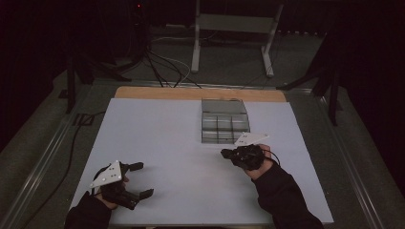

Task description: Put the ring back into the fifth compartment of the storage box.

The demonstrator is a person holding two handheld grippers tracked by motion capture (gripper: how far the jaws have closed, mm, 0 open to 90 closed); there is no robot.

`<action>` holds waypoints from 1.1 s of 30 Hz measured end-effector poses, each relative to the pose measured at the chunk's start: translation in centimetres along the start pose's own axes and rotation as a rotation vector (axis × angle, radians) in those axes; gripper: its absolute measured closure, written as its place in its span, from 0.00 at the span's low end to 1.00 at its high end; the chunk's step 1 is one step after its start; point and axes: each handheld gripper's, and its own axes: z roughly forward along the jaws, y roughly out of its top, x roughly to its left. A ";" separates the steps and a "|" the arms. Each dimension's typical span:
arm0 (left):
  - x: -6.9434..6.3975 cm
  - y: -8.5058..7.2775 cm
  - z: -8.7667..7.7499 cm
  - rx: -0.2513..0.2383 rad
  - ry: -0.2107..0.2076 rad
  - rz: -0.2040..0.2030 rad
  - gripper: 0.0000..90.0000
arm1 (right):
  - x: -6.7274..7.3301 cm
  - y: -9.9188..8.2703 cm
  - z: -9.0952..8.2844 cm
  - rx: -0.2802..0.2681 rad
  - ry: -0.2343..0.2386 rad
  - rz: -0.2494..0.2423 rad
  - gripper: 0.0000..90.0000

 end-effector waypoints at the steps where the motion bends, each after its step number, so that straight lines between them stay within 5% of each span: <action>1: 0.0 0.0 0.0 0.002 0.001 0.003 0.01 | -0.1 0.1 -0.1 -0.002 -0.004 0.000 0.97; 33: 0.0 0.0 0.0 -0.002 0.000 -0.001 0.01 | -3.0 2.1 -1.2 -0.035 -0.071 0.048 0.97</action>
